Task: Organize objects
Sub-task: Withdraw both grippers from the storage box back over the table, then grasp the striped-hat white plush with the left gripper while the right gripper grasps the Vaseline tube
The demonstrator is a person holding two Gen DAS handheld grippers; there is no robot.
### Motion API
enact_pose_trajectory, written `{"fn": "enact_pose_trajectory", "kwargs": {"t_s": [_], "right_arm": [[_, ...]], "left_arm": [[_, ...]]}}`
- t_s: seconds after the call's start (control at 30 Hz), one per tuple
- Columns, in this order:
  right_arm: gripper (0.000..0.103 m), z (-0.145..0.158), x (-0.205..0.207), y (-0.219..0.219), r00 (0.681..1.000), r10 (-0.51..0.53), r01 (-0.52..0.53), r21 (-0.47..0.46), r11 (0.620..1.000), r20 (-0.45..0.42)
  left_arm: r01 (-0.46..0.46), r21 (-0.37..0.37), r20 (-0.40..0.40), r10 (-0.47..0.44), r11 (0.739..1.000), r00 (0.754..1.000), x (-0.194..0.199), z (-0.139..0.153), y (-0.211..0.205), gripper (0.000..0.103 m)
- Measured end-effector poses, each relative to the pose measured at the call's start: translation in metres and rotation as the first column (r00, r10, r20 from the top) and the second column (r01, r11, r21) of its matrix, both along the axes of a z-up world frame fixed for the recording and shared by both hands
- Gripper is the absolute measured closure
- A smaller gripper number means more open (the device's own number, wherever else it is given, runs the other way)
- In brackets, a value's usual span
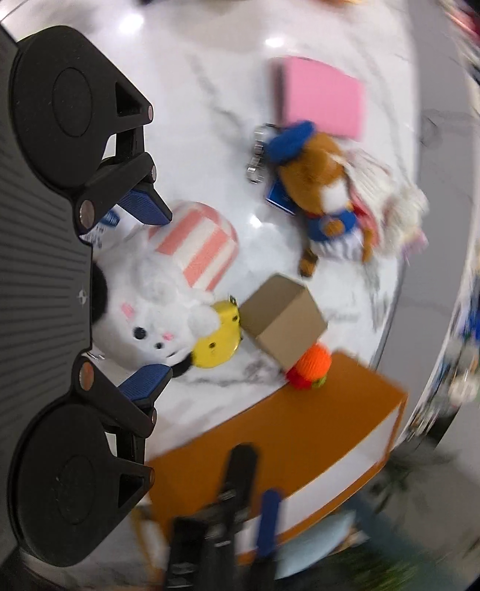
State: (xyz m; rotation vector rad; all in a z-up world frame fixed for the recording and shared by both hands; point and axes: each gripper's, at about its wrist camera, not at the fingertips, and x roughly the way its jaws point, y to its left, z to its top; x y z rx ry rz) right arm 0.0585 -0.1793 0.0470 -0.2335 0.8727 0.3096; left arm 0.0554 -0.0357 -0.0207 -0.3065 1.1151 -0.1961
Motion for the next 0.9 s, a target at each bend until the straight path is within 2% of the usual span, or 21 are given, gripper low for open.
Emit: {"fn": "enact_pose_trajectory", "kwargs": {"t_s": [0.1,0.2,0.37,0.53,0.73,0.9], "right_arm": [[0.032,-0.003,0.001,0.002,1.000,0.002,-0.002,-0.011,1.000,-0.012],[0.032,-0.004,0.001,0.005,1.000,0.009,-0.010,-0.016,1.000,-0.018],[0.032,-0.005,0.001,0.009,0.999,0.014,-0.015,-0.022,1.000,-0.028],[0.032,-0.009,0.001,0.008,0.999,0.013,-0.015,-0.026,1.000,-0.044],[0.032,-0.017,0.004,0.007,0.997,0.011,-0.012,-0.019,1.000,-0.075],[0.032,-0.023,0.001,0.014,0.994,0.039,-0.041,-0.019,0.999,-0.099]], "left_arm": [[-0.089,-0.041,-0.031,0.088,0.995,0.996,0.005,-0.006,0.002,0.004],[-0.123,-0.039,-0.045,0.121,0.992,0.992,0.011,-0.008,-0.001,0.004],[-0.080,-0.013,-0.064,0.079,0.997,0.995,0.021,-0.019,-0.009,0.004],[-0.043,-0.002,-0.060,0.043,0.999,0.997,0.023,-0.020,-0.011,0.010],[-0.005,-0.004,-0.078,0.005,1.000,0.997,0.022,-0.018,0.008,0.012],[-0.021,-0.026,-0.069,0.019,0.999,0.997,0.020,-0.013,0.034,0.012]]}}
